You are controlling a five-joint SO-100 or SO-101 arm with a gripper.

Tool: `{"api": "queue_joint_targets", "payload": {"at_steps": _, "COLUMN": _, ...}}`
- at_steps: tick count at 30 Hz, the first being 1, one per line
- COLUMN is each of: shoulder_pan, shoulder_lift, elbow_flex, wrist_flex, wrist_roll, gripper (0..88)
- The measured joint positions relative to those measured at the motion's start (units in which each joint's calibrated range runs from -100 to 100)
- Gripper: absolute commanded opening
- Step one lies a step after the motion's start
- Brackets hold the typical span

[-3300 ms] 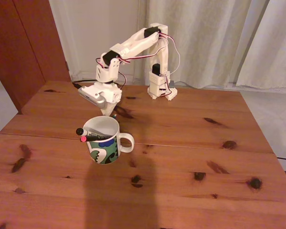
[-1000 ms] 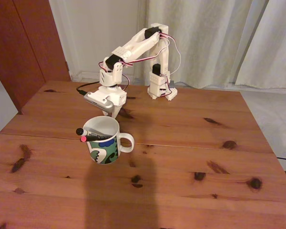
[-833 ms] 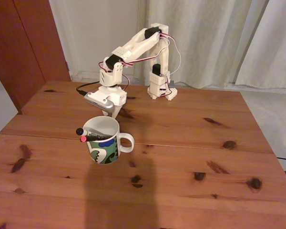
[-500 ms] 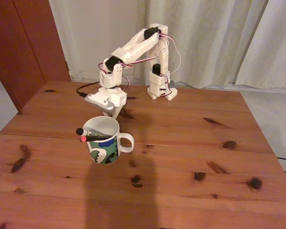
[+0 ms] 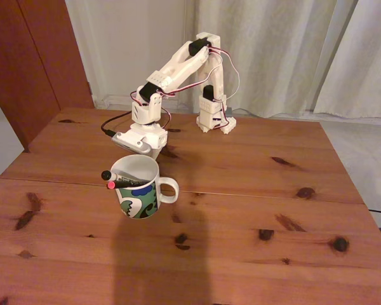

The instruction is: Clean up the desk and place the pens and markers into the cup

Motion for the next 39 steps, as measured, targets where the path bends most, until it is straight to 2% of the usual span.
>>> {"api": "queue_joint_targets", "payload": {"at_steps": 32, "shoulder_pan": 0.0, "shoulder_lift": 0.85, "elbow_flex": 0.93, "wrist_flex": -0.58, "wrist_roll": 2.1, "gripper": 12.1}}
{"api": "queue_joint_targets", "payload": {"at_steps": 38, "shoulder_pan": 0.07, "shoulder_lift": 0.85, "elbow_flex": 0.93, "wrist_flex": -0.58, "wrist_roll": 2.15, "gripper": 0.0}}
{"api": "queue_joint_targets", "payload": {"at_steps": 39, "shoulder_pan": 0.07, "shoulder_lift": 0.93, "elbow_flex": 0.93, "wrist_flex": -0.58, "wrist_roll": 2.15, "gripper": 0.5}}
